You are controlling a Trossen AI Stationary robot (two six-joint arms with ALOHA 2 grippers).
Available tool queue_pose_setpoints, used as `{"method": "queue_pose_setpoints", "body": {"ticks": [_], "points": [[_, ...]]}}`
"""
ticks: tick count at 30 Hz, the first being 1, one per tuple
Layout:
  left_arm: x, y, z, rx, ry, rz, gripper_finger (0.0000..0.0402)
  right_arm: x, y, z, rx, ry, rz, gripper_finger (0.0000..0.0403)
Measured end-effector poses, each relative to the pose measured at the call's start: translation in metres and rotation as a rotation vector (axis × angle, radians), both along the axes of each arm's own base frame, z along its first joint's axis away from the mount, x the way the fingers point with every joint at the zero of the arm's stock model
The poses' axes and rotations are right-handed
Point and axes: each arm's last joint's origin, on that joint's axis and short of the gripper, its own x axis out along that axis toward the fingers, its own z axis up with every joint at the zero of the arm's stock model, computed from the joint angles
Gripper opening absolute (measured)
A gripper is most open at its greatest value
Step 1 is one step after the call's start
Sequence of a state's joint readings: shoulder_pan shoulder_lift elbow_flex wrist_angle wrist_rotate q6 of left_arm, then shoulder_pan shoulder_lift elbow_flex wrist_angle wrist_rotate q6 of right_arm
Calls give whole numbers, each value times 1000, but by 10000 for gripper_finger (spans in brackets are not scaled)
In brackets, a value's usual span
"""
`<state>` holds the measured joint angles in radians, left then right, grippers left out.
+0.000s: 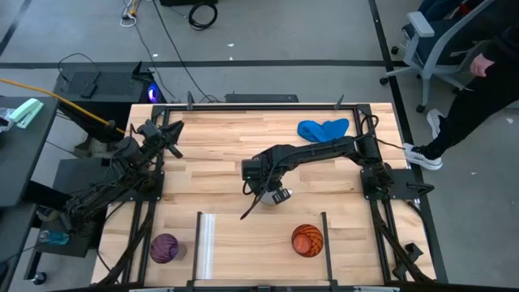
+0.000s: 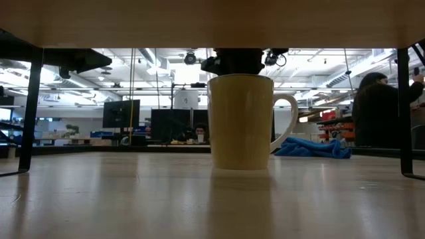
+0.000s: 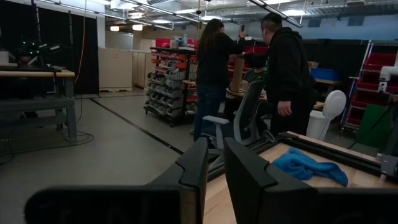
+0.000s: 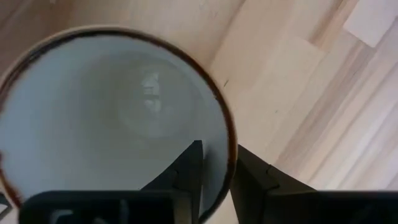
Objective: Stack small to large cups/mugs on shelf
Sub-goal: Put the yellow mug on the shelf
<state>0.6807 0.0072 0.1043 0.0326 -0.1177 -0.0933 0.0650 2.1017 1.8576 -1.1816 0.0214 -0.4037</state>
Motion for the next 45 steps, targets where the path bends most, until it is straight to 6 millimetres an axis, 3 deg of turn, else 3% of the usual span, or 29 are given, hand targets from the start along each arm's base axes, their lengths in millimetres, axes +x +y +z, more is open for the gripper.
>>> {"method": "queue_pose_setpoints", "body": {"ticks": [9, 17, 22, 29, 34, 40, 45], "points": [[0, 0, 0, 0, 0, 0, 62, 3, 1, 8, 15, -36, -32, 24], [0, 0, 0, 0, 0, 0, 62, 4, 0, 10, 1, -44, -39, 17], [0, 0, 0, 0, 0, 0, 62, 8, -4, 26, -41, -100, -52, 16], [0, 0, 0, 1, -1, 0, 62, 10, -32, 83, -19, -238, -254, 16], [0, 0, 0, 1, -1, 0, 61, -3, -61, 135, 44, -364, -493, 16], [0, 0, 0, 1, -2, 0, 61, -41, -85, 181, 249, -498, -817, 16], [0, 0, 0, 0, -2, 0, 55, -65, -80, 220, 381, -663, -908, 16]]}}
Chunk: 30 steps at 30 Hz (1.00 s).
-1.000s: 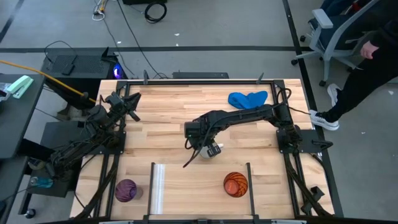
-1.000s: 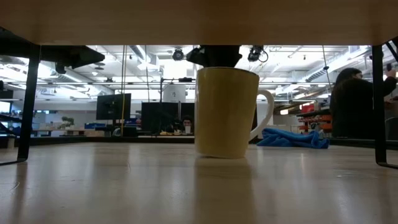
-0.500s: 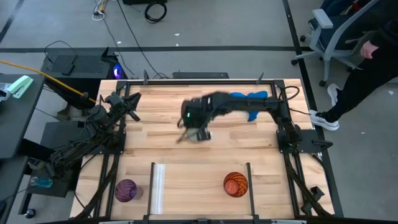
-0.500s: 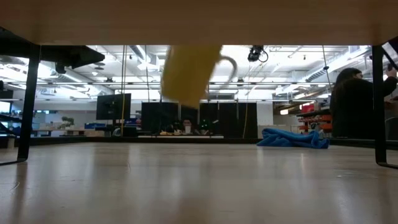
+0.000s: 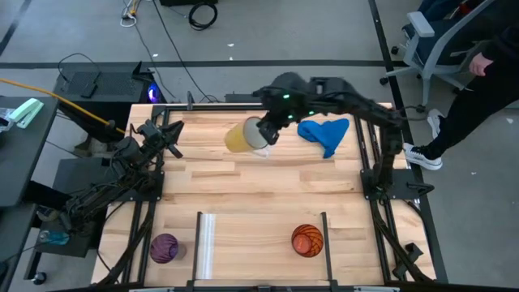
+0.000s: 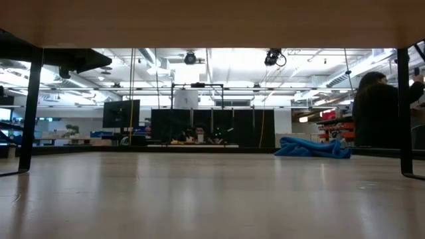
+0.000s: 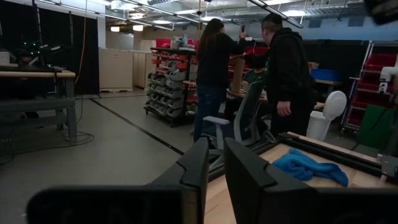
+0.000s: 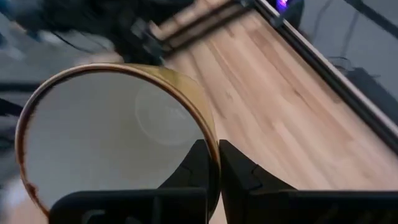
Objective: Stack small to large cups/mugs on shelf
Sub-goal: Put the yellow mug on the shelf
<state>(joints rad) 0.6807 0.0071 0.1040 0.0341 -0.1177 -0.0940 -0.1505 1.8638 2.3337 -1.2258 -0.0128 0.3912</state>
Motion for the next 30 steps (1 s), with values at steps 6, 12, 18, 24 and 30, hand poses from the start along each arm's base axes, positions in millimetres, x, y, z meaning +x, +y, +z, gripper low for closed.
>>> {"method": "queue_pose_setpoints", "body": {"ticks": [6, 12, 18, 24, 30], "points": [[0, 0, 0, -5, -3, -1, 48, -29, 28, 30, 89, -114, -8, 16], [0, 0, 0, -17, -15, -3, 47, -43, 71, 42, 154, -157, 60, 16], [0, 0, 0, -19, -16, -3, 44, -42, 112, 39, 182, -146, 134, 16], [0, 0, 0, -20, -15, -3, 42, -33, 152, 28, 148, -122, 255, 16], [0, 0, -2, -30, -6, -3, 40, -23, 175, 13, 60, -83, 342, 16]]}}
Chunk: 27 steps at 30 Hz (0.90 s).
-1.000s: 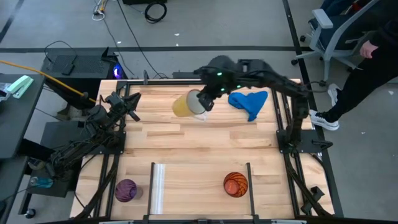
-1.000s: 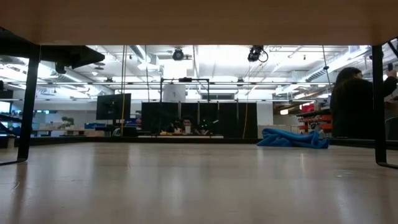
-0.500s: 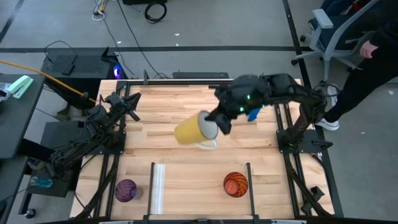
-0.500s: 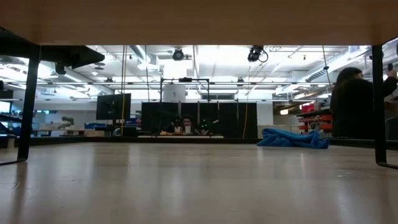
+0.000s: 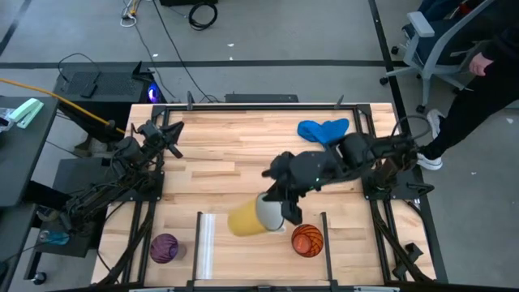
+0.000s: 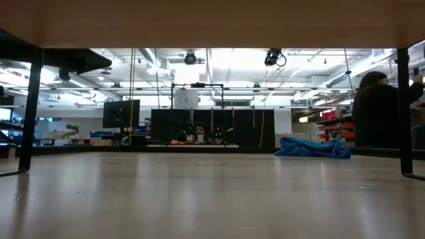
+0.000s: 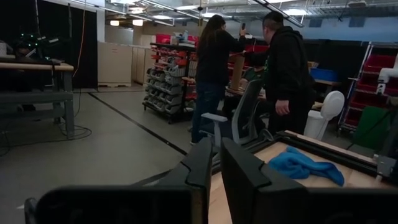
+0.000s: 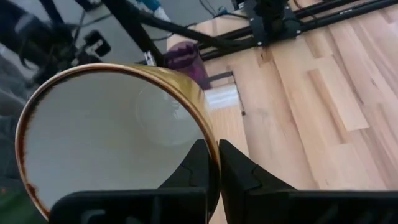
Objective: Stack small to large cups/mugs on shelf
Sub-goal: Put the yellow mug on the shelf
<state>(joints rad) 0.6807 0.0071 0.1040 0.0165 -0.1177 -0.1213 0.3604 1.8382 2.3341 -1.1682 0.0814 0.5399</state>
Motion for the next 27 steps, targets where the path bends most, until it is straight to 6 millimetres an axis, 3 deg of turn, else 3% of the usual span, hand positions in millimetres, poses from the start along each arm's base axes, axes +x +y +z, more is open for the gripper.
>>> {"method": "queue_pose_setpoints", "body": {"ticks": [9, 21, 27], "points": [[0, 0, -2, -14, 9, 0, 33, 5, 13, -7, -85, -2, 103, 16], [0, 0, -2, -13, 13, 0, 31, 40, 27, -51, -256, 78, 354, 15], [0, 0, -2, -13, 19, 1, 25, 48, 26, -60, -312, 87, 397, 15]]}}
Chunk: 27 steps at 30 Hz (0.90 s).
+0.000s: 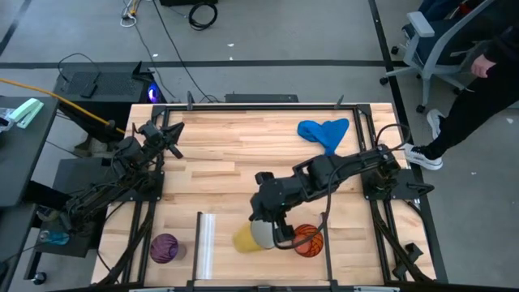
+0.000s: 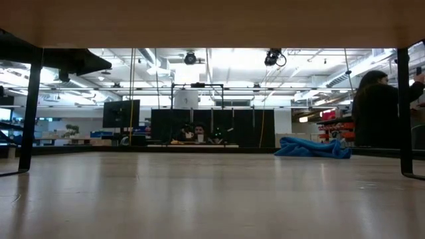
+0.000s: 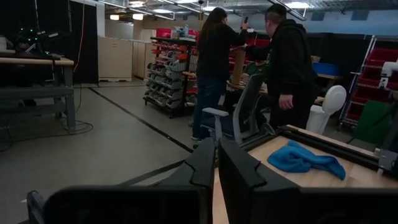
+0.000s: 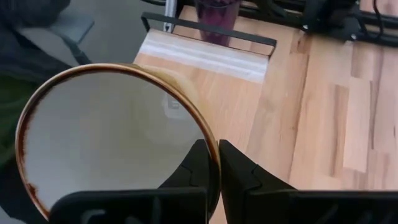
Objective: Stack small to large cups/mugs on shelf
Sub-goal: Put the yellow mug on the shelf
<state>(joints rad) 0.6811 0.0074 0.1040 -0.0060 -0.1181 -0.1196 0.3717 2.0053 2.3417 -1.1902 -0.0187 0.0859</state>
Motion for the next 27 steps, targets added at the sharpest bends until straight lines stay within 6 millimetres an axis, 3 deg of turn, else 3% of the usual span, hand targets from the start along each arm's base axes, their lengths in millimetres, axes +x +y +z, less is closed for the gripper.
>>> {"method": "queue_pose_setpoints", "body": {"ticks": [15, 19, 27], "points": [[0, 0, 0, 6, 7, 1, 26, 16, -5, -21, -79, 40, 118, 15], [0, 0, 0, 7, 9, 1, 24, 15, -7, -18, -123, 21, 151, 15], [0, 0, 0, 4, 8, 1, 27, 20, -42, -16, -150, 38, 122, 15]]}}
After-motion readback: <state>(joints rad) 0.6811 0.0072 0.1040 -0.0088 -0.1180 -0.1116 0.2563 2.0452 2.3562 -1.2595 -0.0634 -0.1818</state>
